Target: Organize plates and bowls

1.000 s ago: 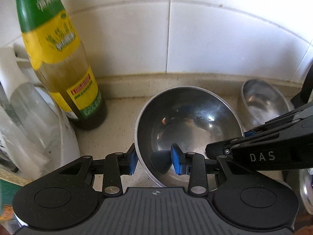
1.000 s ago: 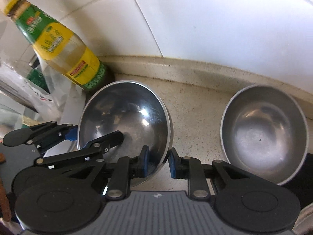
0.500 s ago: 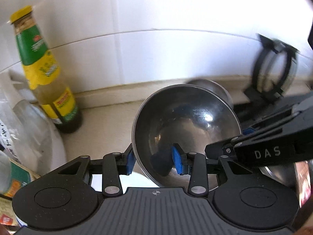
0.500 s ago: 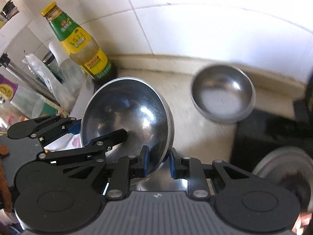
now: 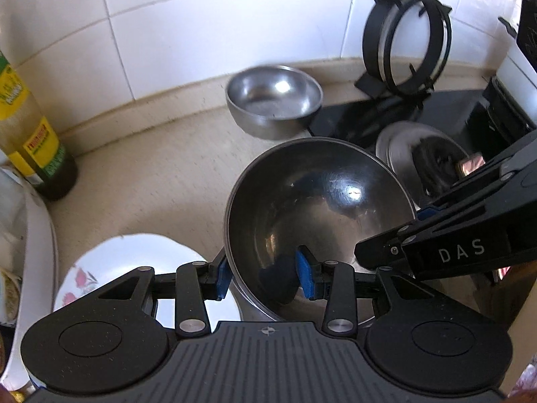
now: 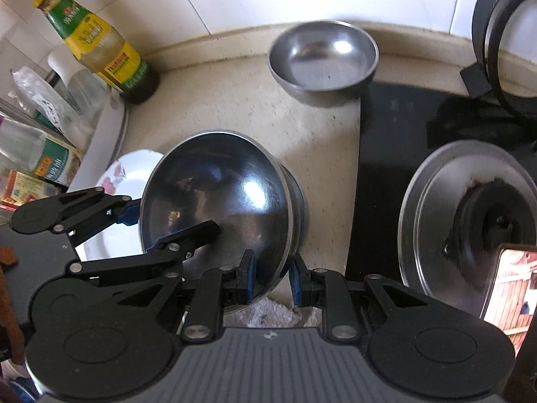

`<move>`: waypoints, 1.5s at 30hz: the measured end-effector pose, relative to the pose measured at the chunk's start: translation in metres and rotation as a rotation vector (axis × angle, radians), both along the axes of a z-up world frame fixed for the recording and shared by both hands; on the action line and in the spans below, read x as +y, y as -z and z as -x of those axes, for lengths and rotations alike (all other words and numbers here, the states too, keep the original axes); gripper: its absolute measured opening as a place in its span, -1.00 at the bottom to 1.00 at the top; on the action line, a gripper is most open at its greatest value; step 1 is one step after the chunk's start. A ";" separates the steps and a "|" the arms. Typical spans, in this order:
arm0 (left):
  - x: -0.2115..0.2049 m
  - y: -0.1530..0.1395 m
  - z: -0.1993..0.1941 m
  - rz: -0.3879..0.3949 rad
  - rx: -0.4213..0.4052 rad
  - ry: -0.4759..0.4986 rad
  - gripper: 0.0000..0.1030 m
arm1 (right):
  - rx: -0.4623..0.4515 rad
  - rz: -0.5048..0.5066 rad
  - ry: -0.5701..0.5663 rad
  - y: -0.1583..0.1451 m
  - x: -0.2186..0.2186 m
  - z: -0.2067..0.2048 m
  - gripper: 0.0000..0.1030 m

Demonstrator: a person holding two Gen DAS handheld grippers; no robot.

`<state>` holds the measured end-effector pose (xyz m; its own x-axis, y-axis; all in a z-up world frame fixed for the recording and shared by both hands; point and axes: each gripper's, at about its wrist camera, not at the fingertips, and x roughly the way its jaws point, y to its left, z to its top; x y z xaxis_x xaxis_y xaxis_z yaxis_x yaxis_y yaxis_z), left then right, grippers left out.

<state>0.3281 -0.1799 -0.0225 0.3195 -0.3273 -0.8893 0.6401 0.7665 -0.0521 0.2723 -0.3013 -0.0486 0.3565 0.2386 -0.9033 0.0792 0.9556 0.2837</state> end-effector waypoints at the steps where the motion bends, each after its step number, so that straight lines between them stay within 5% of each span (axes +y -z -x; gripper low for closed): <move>1: 0.000 0.001 -0.001 0.002 0.004 0.004 -0.08 | 0.003 0.002 0.000 0.002 0.001 0.000 -0.15; 10: 0.001 0.001 -0.004 -0.009 -0.022 0.007 -0.10 | -0.014 0.031 -0.012 -0.002 -0.003 -0.003 -0.12; 13: 0.001 -0.003 -0.003 -0.027 -0.070 0.006 0.09 | -0.019 0.036 -0.021 -0.007 -0.006 -0.002 -0.11; 26: 0.007 -0.023 -0.023 -0.014 -0.112 -0.043 0.20 | -0.068 0.048 0.008 -0.018 -0.025 -0.009 -0.10; 45: -0.043 -0.012 -0.110 -0.054 -0.119 -0.096 0.49 | -0.123 0.027 0.151 -0.011 -0.086 -0.095 0.12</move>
<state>0.4380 -0.2231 -0.0107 0.4513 -0.2434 -0.8586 0.5633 0.8239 0.0625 0.3673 -0.3876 -0.0378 0.4946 0.1504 -0.8560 0.1889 0.9427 0.2749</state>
